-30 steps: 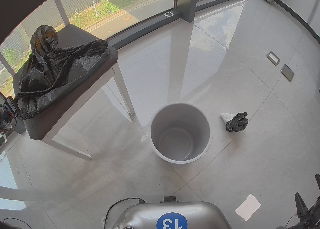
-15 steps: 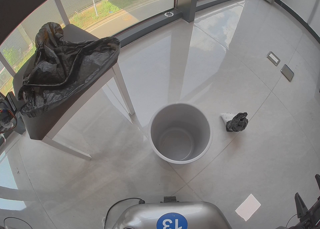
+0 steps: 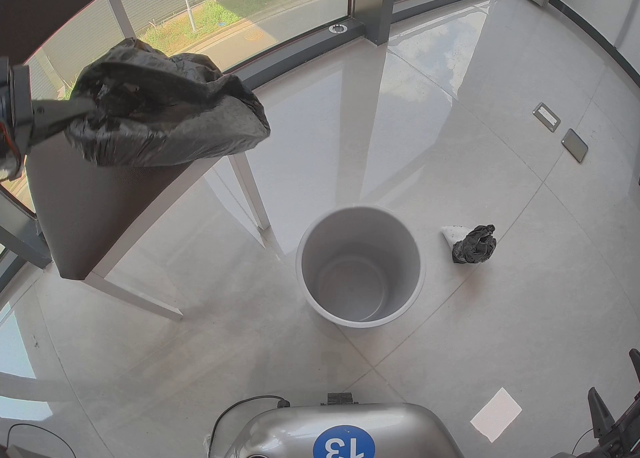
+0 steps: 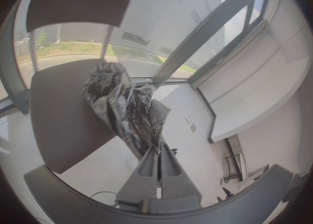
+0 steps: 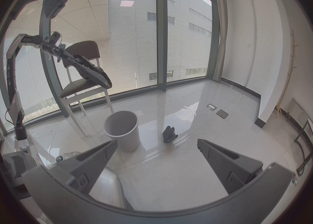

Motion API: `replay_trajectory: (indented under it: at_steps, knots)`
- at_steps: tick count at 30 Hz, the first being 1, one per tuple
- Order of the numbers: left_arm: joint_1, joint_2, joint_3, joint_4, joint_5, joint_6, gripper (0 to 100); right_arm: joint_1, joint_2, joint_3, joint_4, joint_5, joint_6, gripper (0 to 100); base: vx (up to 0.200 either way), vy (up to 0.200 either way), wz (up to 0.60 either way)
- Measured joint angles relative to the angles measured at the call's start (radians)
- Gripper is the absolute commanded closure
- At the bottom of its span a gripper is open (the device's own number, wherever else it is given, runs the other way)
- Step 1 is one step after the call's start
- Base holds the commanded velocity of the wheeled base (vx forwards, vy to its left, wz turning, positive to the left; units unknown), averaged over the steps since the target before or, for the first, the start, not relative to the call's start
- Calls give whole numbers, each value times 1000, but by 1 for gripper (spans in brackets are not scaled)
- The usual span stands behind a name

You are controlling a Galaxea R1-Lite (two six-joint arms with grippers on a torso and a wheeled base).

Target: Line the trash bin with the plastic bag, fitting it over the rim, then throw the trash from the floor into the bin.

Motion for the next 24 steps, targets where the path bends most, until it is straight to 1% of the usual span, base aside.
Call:
replay_trajectory:
  at_steps: [2, 3, 4, 5, 6, 7, 9, 12, 14, 17, 22, 24]
  knots:
    - [-71, 35, -118, 50, 4, 0, 100, 0, 0, 0, 0, 2, -1, 0, 0, 0, 0]
    - [-84, 43, -141, 59, 6, 0, 100, 1, 0, 0, 0, 3, -1, 0, 0, 0, 0]
    - [-128, 68, -207, 87, 13, 1, 100, 1, 0, 0, 0, 3, -2, 0, 0, 0, 0]
    - [-155, 83, -244, 101, 17, 1, 100, 1, 0, 0, 1, 4, -2, 0, 0, 0, 0]
    - [-205, 113, -307, 124, 28, 1, 100, 1, 0, 0, 0, 5, -3, 0, 0, 0, 0]
    - [-229, 126, -333, 133, 32, 2, 100, 2, 0, 0, 1, 5, -2, 0, 0, 0, 0]
    - [-306, 169, -404, 156, 43, 3, 100, 2, 0, 0, 0, 9, 6, 0, 0, 0, 0]
    - [-407, 228, -475, 176, 54, 4, 100, 3, 4, -39, -1, 16, 48, 0, 0, 0, 0]
    - [-446, 256, -496, 181, 58, 4, 100, 3, 20, -84, -1, 20, 80, 0, 0, 0, 0]
    - [-480, 291, -513, 179, 69, 5, 100, 7, 77, -155, -1, 24, 112, 0, 0, 0, 0]
    - [-516, 337, -531, 162, 87, 4, 100, 23, 237, -234, 31, 20, 111, 0, 0, 0, 0]
    - [-527, 351, -537, 154, 91, 3, 100, 27, 313, -260, 52, 21, 126, 0, 0, 0, 0]
